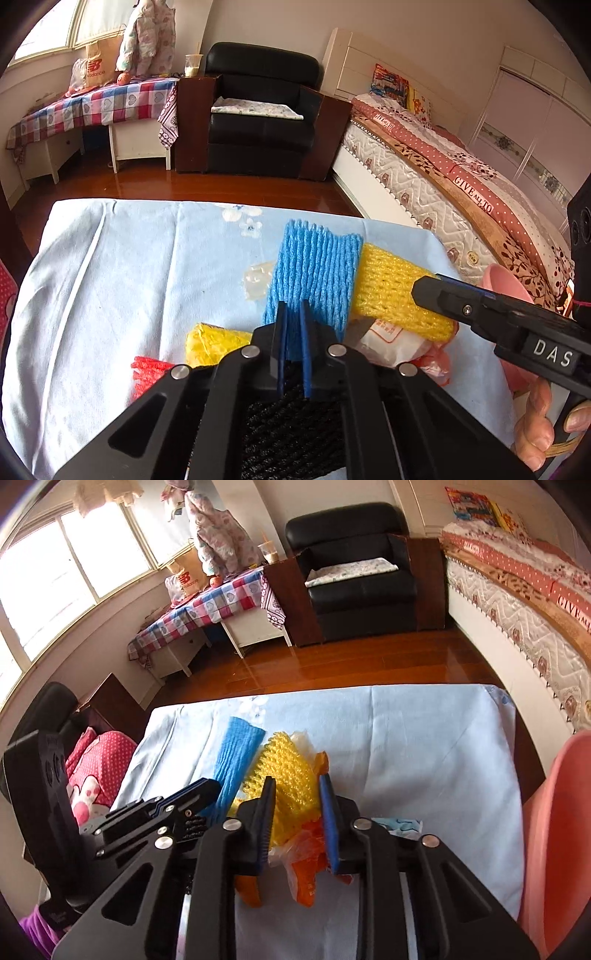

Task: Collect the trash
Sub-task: 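Grasp the blue foam net with the left tool while the right tool grasps the yellow net, then carry both foam nets over the pink bucket and release them inside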

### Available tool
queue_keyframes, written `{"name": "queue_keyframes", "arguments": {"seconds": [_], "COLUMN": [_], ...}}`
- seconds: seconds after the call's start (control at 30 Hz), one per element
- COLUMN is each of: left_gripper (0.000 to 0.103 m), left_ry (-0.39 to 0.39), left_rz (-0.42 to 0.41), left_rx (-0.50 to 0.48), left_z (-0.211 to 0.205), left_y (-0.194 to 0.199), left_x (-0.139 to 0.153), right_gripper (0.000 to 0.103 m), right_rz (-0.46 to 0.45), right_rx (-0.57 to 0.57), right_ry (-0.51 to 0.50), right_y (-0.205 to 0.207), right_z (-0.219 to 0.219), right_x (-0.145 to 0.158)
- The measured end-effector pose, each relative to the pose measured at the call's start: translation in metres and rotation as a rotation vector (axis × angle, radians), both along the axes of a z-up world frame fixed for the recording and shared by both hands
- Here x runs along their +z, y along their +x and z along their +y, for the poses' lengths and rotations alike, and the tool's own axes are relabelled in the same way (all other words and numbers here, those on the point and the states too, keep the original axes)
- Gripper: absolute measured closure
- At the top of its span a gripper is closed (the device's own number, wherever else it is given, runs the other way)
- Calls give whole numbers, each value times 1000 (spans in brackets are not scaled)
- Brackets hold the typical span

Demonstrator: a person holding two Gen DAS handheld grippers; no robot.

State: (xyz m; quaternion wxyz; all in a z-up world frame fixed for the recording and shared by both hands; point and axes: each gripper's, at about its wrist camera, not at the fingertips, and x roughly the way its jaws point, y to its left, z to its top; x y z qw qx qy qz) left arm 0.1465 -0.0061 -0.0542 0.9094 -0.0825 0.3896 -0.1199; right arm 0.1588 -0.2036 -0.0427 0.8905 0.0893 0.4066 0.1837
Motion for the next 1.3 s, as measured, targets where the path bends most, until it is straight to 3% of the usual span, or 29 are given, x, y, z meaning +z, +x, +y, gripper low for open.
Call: {"name": "queue_keyframes", "arguments": {"seconds": [0.6,1.3], "left_gripper": [98,98], "left_ry": [-52,-45], "left_rz": [-130,-158], "left_rx": [-40,-208], "left_z": [-19,-138], "left_y": [-73,-110], "left_x": [64,87], "right_gripper": [83,83], "right_rz": [-154,-189], "right_rx": [-88,-353], "right_ry": [18,9], "right_y": [-84,-142], "right_z": [-52,-153], "right_x": [41,40]}}
